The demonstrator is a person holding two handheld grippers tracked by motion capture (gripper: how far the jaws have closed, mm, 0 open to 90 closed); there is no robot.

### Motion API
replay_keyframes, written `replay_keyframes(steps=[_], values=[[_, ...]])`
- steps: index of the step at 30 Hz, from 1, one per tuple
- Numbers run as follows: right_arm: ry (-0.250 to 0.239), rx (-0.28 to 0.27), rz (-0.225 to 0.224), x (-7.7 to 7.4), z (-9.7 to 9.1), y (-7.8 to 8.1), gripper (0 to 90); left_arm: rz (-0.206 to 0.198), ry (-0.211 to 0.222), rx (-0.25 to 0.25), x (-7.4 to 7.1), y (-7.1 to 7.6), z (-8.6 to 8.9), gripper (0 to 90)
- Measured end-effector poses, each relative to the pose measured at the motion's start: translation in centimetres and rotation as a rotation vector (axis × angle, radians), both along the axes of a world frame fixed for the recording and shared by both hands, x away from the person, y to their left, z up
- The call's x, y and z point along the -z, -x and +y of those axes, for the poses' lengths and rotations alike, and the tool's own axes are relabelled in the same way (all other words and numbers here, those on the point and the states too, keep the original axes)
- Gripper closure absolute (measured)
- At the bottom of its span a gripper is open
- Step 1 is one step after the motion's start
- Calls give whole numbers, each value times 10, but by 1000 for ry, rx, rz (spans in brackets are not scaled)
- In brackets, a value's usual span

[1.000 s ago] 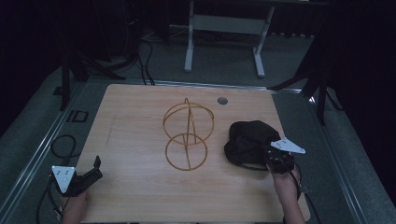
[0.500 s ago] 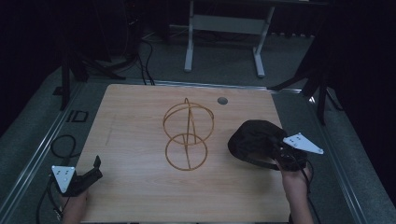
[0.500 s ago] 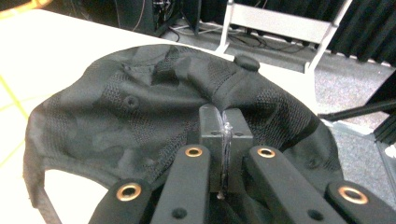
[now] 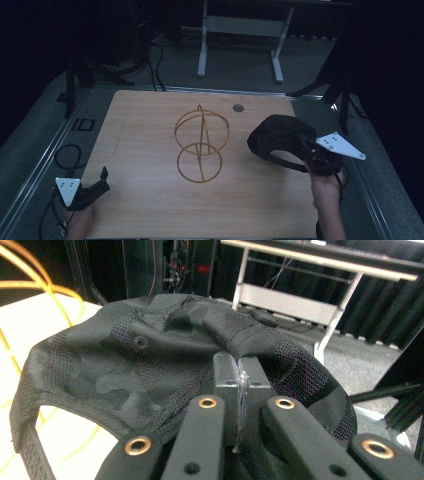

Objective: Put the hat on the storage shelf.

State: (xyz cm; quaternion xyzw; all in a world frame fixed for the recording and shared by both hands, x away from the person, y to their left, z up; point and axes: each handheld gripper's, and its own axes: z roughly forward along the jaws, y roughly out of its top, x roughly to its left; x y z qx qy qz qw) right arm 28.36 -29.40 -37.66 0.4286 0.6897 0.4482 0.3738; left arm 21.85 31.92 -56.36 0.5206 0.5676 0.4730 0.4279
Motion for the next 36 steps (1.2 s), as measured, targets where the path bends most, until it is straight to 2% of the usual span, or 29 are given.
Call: replay_keyframes(steps=[1,3,6,7,8,9,10,11,12,13,14,15,16,19,25,29,33,36], values=[[2,-3,-23,-11,0,0,894,0,1,0,0,0,0,18],[-1,-4,-30,-14,0,0,894,0,2,0,0,0,0,18],[0,-8,-62,-28,1,1,894,2,0,0,0,0,0,18],[0,-10,-77,-37,2,1,894,1,1,0,0,0,0,18],[0,-10,-77,-37,2,1,894,1,1,0,0,0,0,18],[9,-13,-95,-45,4,0,894,1,1,0,0,0,0,18],[9,-13,-95,-45,4,0,894,1,1,0,0,0,0,18],[8,-11,-110,-53,6,0,894,1,2,0,0,0,0,18],[8,-11,-110,-53,6,0,894,0,1,0,0,0,0,18],[7,-14,-124,-60,8,0,894,1,0,0,0,0,0,18],[7,-14,-124,-60,8,0,894,2,-2,1,0,0,0,18],[10,-18,-139,-67,10,0,894,2,-2,1,0,0,0,18],[10,-18,-139,-67,10,0,894,2,-2,1,0,0,0,18],[9,-20,-170,-80,16,0,894,2,0,1,0,0,0,18],[8,-31,-203,-93,25,-2,894,3,-1,2,0,0,0,18],[7,-58,-219,-103,37,-6,894,2,-2,2,0,0,0,18],[7,-68,-227,-107,42,-7,894,2,-3,4,0,0,0,18],[-17,-98,-252,-114,57,-7,894,-1,-4,6,0,0,0,18]])
